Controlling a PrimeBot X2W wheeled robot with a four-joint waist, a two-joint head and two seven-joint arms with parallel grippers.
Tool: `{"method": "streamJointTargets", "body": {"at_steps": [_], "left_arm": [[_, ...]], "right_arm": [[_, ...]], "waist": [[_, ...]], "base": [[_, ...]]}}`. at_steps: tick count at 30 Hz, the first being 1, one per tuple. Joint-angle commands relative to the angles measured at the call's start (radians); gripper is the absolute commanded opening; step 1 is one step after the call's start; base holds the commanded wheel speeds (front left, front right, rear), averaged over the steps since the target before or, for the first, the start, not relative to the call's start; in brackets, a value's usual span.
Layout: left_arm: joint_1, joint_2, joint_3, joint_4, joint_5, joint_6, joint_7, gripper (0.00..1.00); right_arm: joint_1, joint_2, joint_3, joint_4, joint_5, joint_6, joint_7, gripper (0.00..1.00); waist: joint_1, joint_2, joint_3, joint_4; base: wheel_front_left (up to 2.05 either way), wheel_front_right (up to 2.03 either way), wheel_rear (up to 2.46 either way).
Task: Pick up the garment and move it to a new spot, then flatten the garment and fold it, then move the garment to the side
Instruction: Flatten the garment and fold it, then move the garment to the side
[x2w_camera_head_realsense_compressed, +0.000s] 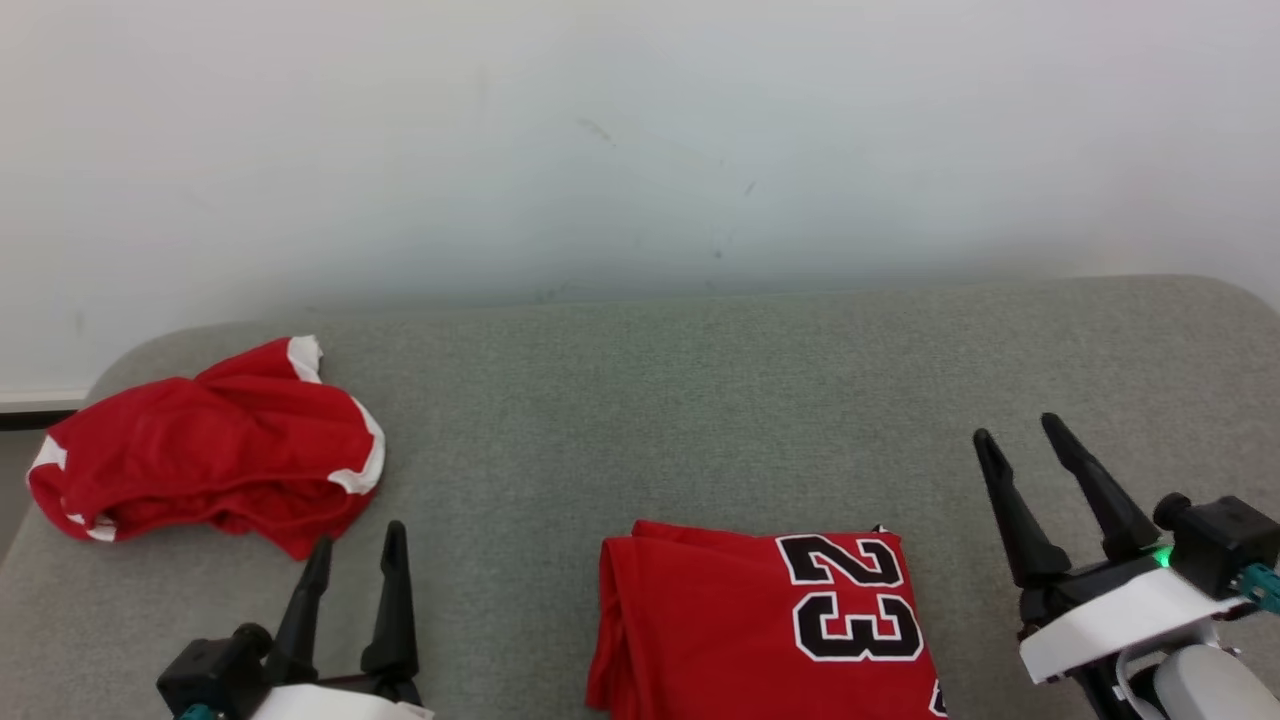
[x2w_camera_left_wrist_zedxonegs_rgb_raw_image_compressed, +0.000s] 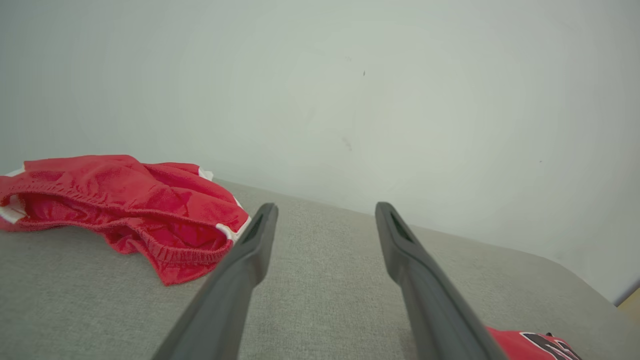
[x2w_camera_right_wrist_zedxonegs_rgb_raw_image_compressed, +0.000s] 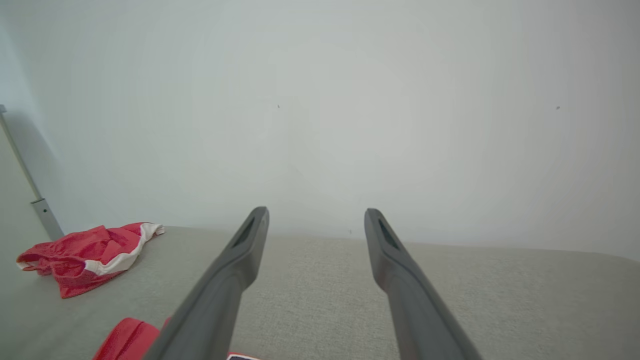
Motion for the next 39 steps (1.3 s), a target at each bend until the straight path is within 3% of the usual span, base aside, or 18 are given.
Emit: {"method": "streamJointTargets", "body": {"at_steps": [1,8,13,22,28,39], "left_arm": [[0.009,0.004,0.002,0.000,0.010,0.000,0.000,1.00],[0.005,0.003,0.010,-0.003,0.046,-0.004,0.000,1.00],[0.007,0.003,0.021,-0.009,0.075,0.009,0.000,1.00],[0.003,0.003,0.015,0.003,0.094,0.013,0.000,1.00],[-0.013,0.003,-0.001,0.008,0.089,0.010,0.000,1.00],[-0.029,0.003,-0.018,0.017,0.081,0.011,0.000,1.00]], "right_arm": [[0.031,-0.008,-0.030,-0.014,-0.029,-0.002,-0.008,1.00],[0.169,0.040,-0.206,-0.092,-0.141,-0.002,-0.022,1.00],[0.239,0.071,-0.259,-0.107,-0.187,-0.002,-0.024,1.00],[0.239,0.089,-0.250,-0.092,-0.195,-0.002,-0.004,1.00],[0.197,0.095,-0.203,-0.045,-0.153,-0.002,0.065,1.00],[0.058,0.127,-0.135,0.200,-0.059,-0.002,0.315,1.00]], "waist": [[0.0001,0.0000,0.002,-0.020],[0.0001,0.0000,0.007,-0.046],[0.0001,0.0000,0.008,-0.055],[0.0001,0.0000,0.007,-0.054],[0.0001,0.0000,0.015,-0.025],[0.0001,0.0000,0.042,0.069]], "base": [[0.00,0.00,0.00],[0.00,0.00,0.00],[0.00,0.00,0.00],[0.00,0.00,0.00],[0.00,0.00,0.00],[0.00,0.00,0.00]]}}
